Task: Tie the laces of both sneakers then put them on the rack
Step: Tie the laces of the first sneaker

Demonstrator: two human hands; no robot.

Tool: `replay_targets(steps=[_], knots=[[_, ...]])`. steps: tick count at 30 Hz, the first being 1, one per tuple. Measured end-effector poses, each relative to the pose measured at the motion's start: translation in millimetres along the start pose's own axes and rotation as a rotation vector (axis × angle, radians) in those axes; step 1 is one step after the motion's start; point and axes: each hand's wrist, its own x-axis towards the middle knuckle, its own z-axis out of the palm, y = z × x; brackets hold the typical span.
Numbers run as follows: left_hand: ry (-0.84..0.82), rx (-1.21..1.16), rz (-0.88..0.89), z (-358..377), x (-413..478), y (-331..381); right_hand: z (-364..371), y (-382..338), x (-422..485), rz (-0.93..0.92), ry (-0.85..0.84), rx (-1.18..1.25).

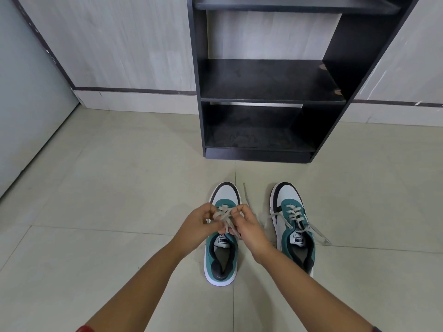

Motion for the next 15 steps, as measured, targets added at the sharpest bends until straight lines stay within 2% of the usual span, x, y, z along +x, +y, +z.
replay_targets(steps=[3,5,9,15], knots=[[0.173,0.657,0.286,-6.1,-0.5,-10.3,4.9,-8.3,0.9,0.018,0.006,0.053],[0.229,0.885,0.473,-10.3,0.1,-11.8,6.2,-10.8,5.0,0.058,-0.004,0.107],[0.149,1.037,0.706,-13.9,1.6,-15.0,6.2,-13.7,9.0,0.162,-0.014,0.090],[0.103,1.121,0.788,-12.3,2.0,-12.9,6.5,-16.9,4.8,0.168,0.024,0.034]])
